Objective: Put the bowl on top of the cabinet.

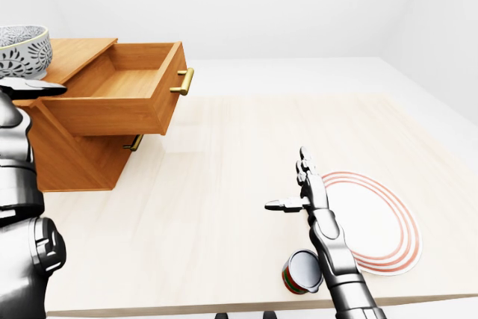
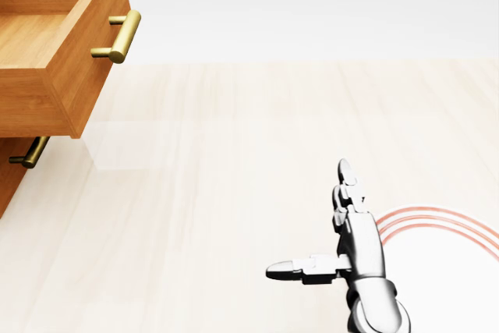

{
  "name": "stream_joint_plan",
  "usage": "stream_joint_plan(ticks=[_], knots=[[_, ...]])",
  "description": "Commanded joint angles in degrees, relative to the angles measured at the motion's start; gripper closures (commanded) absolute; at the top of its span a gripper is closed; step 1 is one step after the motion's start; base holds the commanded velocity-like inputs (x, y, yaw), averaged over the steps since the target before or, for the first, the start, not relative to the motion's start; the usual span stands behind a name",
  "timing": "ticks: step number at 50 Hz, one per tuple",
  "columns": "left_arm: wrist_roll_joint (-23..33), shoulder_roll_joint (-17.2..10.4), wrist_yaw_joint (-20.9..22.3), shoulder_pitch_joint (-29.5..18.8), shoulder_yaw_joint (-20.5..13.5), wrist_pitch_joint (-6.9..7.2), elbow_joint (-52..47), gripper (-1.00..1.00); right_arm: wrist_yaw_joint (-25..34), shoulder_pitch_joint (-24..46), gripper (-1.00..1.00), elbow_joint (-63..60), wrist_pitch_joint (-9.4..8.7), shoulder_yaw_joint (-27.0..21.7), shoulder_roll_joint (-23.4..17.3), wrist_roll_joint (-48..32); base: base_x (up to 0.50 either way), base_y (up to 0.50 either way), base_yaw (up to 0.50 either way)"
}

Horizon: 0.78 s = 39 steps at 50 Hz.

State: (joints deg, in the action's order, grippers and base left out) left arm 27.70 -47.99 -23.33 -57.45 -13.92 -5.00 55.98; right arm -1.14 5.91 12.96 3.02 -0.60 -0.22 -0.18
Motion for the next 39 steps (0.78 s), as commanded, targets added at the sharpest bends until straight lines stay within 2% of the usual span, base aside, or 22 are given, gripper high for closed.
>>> stream_joint_plan(ticks=[1, 6, 10, 20, 28, 32, 34, 39], knots=[[-12.16, 4.16, 11.40, 7.20, -3.60, 0.00, -22.57, -1.00, 0.07, -0.60, -1.00, -1.39, -0.62, 0.15, 0.05, -0.03, 0.00, 0.00, 0.00], [-17.95, 6.30, 17.16, 12.10, -5.93, 0.00, -41.70, -1.00, 0.10, -0.56, -1.00, -1.38, -0.68, 0.07, 0.05, 0.04, 0.00, 0.00, 0.00], [-20.34, 7.43, 19.96, 15.49, -7.49, 0.00, -53.63, -1.00, 0.21, -0.39, -1.00, -0.55, -0.02, -0.07, -0.04, 0.12, 0.00, 0.00, 0.00], [-22.39, 10.11, 24.31, 21.76, -10.32, 0.00, -74.06, -1.00, 0.12, -0.14, -1.00, -0.14, -0.04, 0.02, 0.01, 0.00, 0.00, 0.00, 0.00], [-23.06, 13.67, 26.08, 25.04, -10.27, 0.00, -82.60, -1.00, 0.13, -0.36, -1.00, -0.84, -0.39, 0.06, 0.00, -0.05, 0.00, 0.00, 0.00], [-23.42, 16.37, 27.44, 27.74, -10.21, 0.00, -87.23, -1.00, 0.12, -0.50, -1.00, -1.48, -0.76, 0.05, 0.02, -0.01, 0.00, 0.00, 0.00], [-23.04, 18.58, 28.27, 30.04, -9.65, 0.00, -89.81, -1.00, 0.09, -0.34, -1.00, -0.73, -0.18, 0.07, 0.03, -0.12, 0.00, 0.00, 0.00], [-22.03, 22.75, 30.08, 33.32, -8.55, 0.00, -92.82, -1.00, 0.14, -0.59, -1.00, -1.40, -0.41, 0.05, 0.02, -0.06, 0.00, 0.00, 0.00]])
